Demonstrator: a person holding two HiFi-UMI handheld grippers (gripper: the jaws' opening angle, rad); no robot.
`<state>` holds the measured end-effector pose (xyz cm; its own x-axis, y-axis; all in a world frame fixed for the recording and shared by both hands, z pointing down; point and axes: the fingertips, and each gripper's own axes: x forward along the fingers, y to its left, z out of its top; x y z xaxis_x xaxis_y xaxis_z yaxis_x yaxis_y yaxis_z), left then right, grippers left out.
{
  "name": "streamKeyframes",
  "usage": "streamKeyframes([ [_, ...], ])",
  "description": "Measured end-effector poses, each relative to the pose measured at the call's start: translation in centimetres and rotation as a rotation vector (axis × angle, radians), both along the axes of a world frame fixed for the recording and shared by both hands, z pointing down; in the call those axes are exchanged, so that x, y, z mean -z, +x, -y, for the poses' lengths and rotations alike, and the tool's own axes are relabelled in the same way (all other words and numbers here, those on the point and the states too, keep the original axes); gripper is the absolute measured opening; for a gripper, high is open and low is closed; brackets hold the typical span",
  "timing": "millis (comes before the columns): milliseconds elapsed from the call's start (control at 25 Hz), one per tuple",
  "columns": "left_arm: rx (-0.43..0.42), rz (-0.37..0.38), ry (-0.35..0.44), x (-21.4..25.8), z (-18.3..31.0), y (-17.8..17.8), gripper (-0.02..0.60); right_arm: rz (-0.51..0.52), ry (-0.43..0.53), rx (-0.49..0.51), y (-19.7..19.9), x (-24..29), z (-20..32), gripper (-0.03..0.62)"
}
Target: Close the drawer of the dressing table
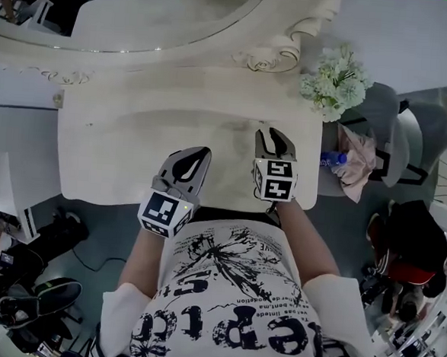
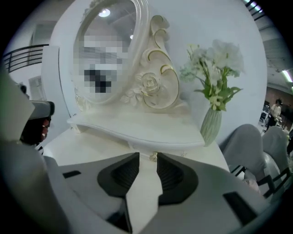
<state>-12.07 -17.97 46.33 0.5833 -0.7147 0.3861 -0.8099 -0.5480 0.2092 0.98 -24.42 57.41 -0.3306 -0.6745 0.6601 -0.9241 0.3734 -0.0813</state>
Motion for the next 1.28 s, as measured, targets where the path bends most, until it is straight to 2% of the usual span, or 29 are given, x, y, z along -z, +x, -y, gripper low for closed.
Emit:
streamKeyframes([
  [80,-0.005,0.004,0.025,0.7,0.3,0.3,0.02,0.029,0.057,0.041,-0.3,2.3,-0.3,0.126],
  [240,-0.006,0.011,0.068,2.4,0.1,0.7,0.02,0.062,0.171,0.086,-0.3,7.2,-1.3,0.06],
  [400,0.004,0.013,0.119,4.3,0.4,0.9,0.02,0.088,0.276,0.071,0.4,11.7,-1.2,0.05],
  [680,0.002,0.019,0.236,8.9,1.1,1.1,0.02,0.203,0.438,0.089,0.4,18.9,-2.3,0.034],
  [920,0.022,0.01,0.284,11.2,0.9,0.2,0.02,0.205,0.495,0.096,0.5,21.3,-3.3,0.018],
  [1280,0.016,0.017,0.308,12.2,0.3,0.3,0.02,0.252,0.506,0.122,0.1,22.1,-4.3,0.017],
])
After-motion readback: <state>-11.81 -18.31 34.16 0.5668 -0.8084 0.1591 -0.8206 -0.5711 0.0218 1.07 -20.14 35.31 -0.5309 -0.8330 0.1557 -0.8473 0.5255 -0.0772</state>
